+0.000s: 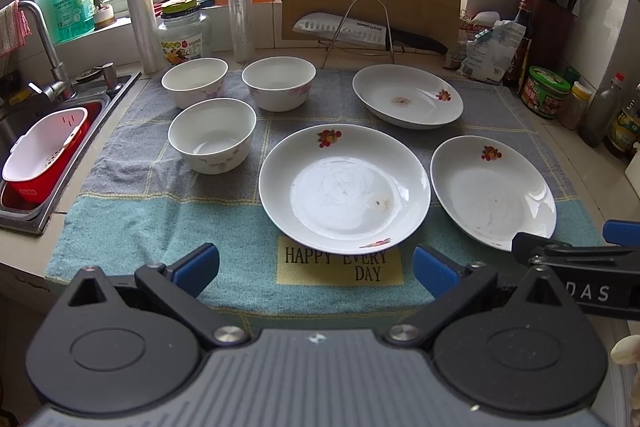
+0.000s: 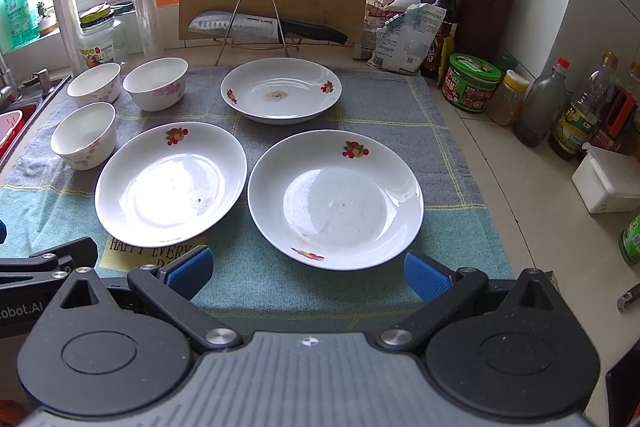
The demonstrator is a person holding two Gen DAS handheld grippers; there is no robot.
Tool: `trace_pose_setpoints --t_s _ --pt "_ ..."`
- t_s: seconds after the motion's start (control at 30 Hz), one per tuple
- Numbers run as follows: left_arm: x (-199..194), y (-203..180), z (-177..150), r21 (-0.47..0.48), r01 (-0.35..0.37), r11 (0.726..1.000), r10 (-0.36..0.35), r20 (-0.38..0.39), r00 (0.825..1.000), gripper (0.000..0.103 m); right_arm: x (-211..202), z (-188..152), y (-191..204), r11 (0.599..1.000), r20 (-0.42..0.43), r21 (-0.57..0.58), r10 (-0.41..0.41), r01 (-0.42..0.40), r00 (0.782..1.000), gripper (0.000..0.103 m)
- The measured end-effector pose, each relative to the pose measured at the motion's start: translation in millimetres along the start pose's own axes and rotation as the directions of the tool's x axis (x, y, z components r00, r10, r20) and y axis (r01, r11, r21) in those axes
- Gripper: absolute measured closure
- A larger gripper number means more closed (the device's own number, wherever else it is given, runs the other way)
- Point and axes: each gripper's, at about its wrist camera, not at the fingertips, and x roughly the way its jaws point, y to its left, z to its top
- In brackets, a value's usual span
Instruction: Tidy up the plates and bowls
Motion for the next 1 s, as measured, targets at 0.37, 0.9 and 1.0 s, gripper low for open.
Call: trace_pose_setpoints --t_s 0.37,0.9,1.0 --pt "-0.4 1.3 2.7 0.001 0.0 1.0 0.0 0.001 1.0 0.001 0.2 2.4 0.5 1.0 0.001 -0.004 -0.003 0.003 1.0 0.0" --pt "2.5 1.3 4.0 0.003 -0.003 1.0 0.003 -0.001 1.0 0.001 2.7 5.7 0.1 1.0 0.001 -0.008 -0.007 0.007 1.0 0.0" --pt "2.9 1.5 4.5 0.004 -0.002 1.0 0.002 -0.001 1.0 0.001 2.6 5.2 1.2 1.0 0.003 -0.009 -0.01 0.01 1.0 0.0"
